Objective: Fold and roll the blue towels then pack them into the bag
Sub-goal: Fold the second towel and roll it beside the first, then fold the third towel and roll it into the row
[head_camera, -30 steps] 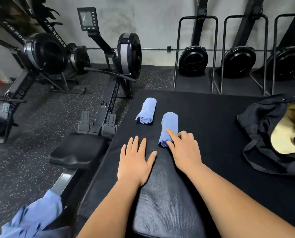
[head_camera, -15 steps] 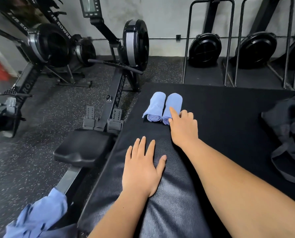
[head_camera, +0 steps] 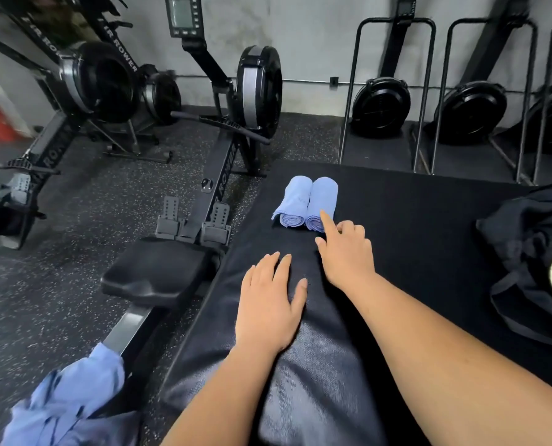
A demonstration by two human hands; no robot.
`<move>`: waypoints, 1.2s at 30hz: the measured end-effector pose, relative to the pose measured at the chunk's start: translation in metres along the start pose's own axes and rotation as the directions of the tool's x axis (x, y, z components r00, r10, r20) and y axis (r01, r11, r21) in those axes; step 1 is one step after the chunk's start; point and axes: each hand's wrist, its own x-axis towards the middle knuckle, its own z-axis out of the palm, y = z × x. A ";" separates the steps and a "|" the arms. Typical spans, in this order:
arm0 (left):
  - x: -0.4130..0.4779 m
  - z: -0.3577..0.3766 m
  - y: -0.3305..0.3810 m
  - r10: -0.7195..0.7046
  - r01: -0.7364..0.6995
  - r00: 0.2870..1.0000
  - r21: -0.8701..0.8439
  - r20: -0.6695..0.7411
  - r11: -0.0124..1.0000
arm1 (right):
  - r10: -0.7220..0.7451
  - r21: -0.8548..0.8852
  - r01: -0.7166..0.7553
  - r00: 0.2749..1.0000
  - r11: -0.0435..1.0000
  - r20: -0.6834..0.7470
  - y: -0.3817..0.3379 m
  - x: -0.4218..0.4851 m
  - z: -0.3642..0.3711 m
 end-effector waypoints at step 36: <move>-0.331 -0.190 -0.211 -0.645 0.635 0.764 0.173 0.005 0.753 | -0.724 0.211 0.710 0.569 0.672 0.390 -0.316 -0.319 -0.004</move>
